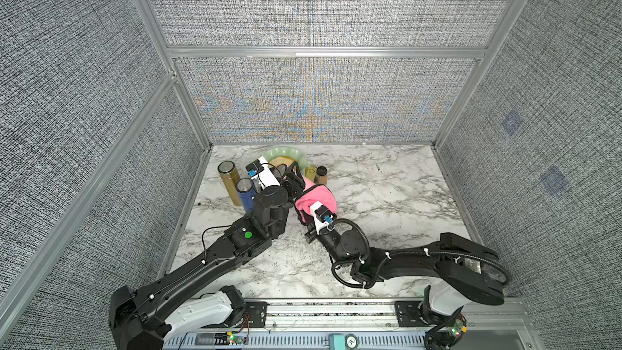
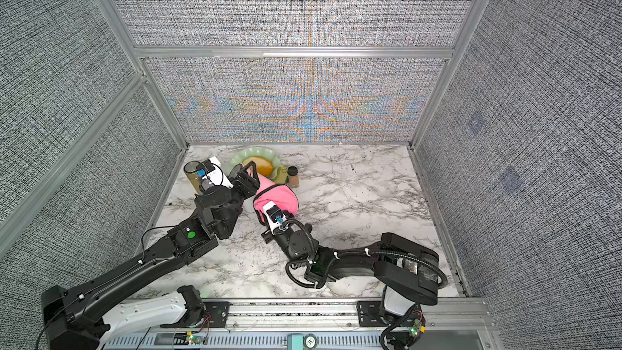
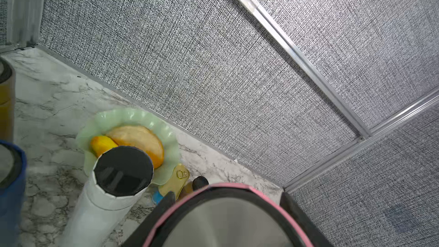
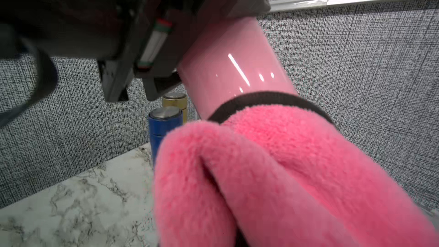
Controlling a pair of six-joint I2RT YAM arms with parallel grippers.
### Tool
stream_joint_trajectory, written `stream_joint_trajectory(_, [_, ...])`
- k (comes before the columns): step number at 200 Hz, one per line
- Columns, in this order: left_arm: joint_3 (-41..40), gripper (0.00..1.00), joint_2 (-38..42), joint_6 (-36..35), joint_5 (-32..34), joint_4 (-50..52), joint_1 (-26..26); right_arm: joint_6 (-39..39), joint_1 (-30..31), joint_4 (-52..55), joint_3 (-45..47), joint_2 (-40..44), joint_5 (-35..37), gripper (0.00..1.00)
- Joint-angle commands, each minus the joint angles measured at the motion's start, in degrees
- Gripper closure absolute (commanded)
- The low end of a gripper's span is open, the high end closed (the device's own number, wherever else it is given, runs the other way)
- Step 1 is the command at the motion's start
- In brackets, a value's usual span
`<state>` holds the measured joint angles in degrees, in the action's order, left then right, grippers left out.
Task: Wipe the surface of the thermos
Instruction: Wipe the dirt from the surface of the thermos.
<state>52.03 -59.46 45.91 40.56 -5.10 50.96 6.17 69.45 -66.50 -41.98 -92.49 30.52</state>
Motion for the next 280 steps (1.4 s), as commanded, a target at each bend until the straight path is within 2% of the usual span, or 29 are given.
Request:
stream_joint_trajectory(1, [-0.5, 1.0, 0.1, -2.1, -1.2, 3.2, 0.1, 0.2, -0.3, -2.9, -1.0, -1.4, 4.0, 1.0])
stream_joint_trajectory(38, [-0.6, 1.0, -0.5, -2.5, -1.0, 3.0, 0.1, 0.3, -0.4, -7.9, 3.9, -4.5, 10.8, 1.0])
stream_joint_trajectory(68, [-0.6, 1.0, -0.5, -2.7, 0.3, 3.2, 0.1, 1.6, -0.3, -4.5, 0.6, -1.5, 6.1, 1.0])
stream_joint_trajectory(97, [-0.5, 1.0, -0.2, -2.8, 0.5, 3.0, 0.2, 2.2, -0.3, 0.1, -5.3, -3.0, 3.2, 1.0])
stream_joint_trajectory(110, [-0.7, 1.0, 0.0, -2.9, 0.4, 2.5, 0.1, 1.1, -0.3, 0.1, -4.8, -4.2, 3.9, 1.0])
stream_joint_trajectory(138, [-1.4, 1.0, -0.5, -4.2, -0.1, 0.4, 0.2, 0.2, -0.3, -3.3, 0.2, -6.8, 10.3, 1.0])
stream_joint_trajectory(166, [-0.2, 1.0, -1.7, -4.4, -1.3, 1.4, 0.1, -0.5, -0.3, -6.0, 4.3, -3.9, 11.4, 1.0])
stream_joint_trajectory(197, [0.5, 1.0, -2.3, -4.3, -0.8, 1.9, 0.1, 2.3, -0.2, -0.5, -2.3, -1.1, 7.2, 1.0])
stream_joint_trajectory(221, [0.3, 1.0, -2.2, -5.0, -1.4, 0.6, 0.1, 2.6, -0.3, -2.6, -4.4, -3.4, 7.9, 1.0])
stream_joint_trajectory(249, [0.1, 1.0, -2.7, -8.0, -1.8, -2.2, 0.1, 0.8, -0.3, -6.0, 0.8, -5.5, 14.2, 1.0])
stream_joint_trajectory(280, [1.2, 1.0, -3.3, -9.0, -2.5, -0.9, 0.1, 0.2, 0.1, -8.4, 8.0, -1.0, 17.2, 1.0])
